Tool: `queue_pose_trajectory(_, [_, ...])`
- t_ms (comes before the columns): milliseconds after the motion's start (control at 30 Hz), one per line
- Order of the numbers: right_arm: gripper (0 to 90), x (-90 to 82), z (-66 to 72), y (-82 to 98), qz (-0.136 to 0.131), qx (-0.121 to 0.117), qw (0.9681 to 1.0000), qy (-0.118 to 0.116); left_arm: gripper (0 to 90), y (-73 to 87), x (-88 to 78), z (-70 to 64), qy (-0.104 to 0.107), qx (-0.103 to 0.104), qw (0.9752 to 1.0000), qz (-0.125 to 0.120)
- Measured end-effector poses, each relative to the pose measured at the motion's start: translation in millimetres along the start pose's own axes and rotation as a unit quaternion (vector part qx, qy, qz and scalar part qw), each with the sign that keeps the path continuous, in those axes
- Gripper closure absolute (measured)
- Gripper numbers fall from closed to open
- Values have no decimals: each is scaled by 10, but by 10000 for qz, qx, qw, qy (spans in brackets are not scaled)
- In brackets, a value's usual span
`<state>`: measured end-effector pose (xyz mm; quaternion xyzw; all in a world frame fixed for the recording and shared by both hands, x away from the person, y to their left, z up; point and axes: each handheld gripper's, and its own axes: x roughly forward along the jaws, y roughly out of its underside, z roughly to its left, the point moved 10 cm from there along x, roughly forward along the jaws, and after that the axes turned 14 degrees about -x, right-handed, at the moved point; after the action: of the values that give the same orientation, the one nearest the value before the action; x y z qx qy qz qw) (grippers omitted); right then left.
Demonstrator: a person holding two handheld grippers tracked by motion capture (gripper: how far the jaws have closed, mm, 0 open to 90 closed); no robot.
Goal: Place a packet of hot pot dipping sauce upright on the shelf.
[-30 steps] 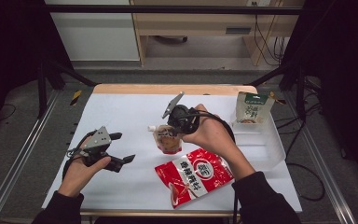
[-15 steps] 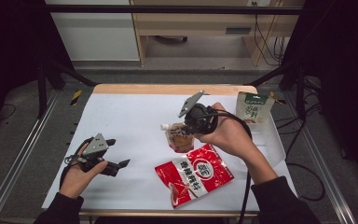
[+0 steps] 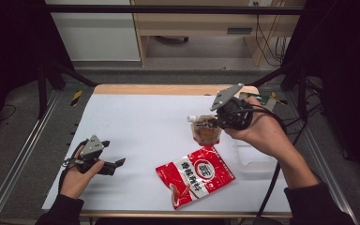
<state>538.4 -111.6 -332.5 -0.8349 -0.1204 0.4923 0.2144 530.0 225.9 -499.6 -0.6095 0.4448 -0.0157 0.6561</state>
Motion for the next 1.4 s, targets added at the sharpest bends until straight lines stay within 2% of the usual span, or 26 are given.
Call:
queue_pose_trajectory(100, [876,-131,-99,113,-3,38,9998,205,67,19,7,4,16,-2,10000,50])
queue_pose_trajectory(467, [876,-310,-233,354,25,110,9993,364,66,27,28,6,9,2,10000,85])
queue_pose_trajectory(600, [876,-346,-306,485,108,140,9990,414,67,22,29,5,18,-13,10000,79])
queue_pose_trajectory(633, [876,-359,-362,571,149,157,9987,472,66,23,29,6,24,-14,10000,80])
queue_pose_trajectory(900, [876,-300,-542,912,312,266,9972,617,67,30,19,5,22,-33,10000,66])
queue_pose_trajectory(1233, [875,-153,-766,1253,315,301,9970,642,67,42,36,-3,29,-21,9999,116])
queue_pose_trajectory(1400, [875,-95,-826,1373,276,344,9970,643,67,50,42,-20,51,13,9999,149])
